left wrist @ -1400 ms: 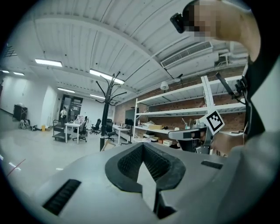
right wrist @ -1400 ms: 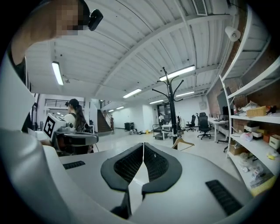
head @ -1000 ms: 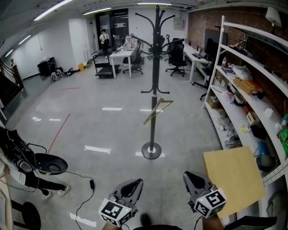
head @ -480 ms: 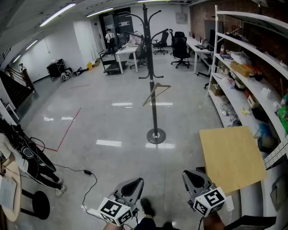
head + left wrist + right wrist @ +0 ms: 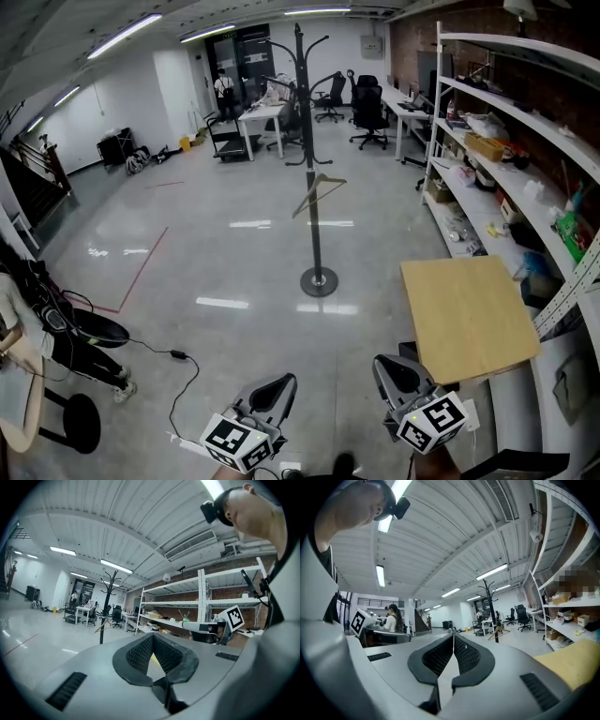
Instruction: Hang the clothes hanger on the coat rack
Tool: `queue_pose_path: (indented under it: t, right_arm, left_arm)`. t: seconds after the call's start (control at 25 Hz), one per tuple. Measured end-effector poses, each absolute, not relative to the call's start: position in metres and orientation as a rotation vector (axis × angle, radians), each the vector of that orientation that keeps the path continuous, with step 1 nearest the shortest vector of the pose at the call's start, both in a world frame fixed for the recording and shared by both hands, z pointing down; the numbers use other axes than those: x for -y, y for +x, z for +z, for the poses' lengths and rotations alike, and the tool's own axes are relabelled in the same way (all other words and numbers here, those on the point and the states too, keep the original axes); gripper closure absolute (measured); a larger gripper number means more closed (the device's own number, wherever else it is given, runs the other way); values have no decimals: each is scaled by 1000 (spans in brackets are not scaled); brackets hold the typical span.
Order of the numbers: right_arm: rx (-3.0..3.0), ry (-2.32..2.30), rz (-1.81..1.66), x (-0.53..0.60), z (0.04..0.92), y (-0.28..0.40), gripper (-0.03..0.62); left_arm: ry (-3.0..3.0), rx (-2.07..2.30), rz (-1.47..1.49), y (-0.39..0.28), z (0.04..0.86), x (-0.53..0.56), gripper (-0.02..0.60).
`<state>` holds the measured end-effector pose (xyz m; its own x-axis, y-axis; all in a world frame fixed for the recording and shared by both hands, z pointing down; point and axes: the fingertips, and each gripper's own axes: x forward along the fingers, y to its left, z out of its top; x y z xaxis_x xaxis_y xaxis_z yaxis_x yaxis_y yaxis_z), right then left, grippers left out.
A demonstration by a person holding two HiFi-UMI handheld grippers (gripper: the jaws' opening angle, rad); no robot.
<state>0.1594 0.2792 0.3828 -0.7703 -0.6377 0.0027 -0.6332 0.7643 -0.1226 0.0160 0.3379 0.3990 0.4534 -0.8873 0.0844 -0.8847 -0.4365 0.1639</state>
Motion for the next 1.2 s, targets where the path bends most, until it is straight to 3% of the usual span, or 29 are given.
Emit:
queue_pose_path:
  t: [0.52,1.2]
  right_arm:
    - [-2927,-1235,-240,-382,404,115,586]
    - [-2879,-1287,-141,-392,363,177,588]
  left_arm:
    - [2526,1499,-54,-36,422,-429,581]
    - [2593,1551,-52,7,376,-453,581]
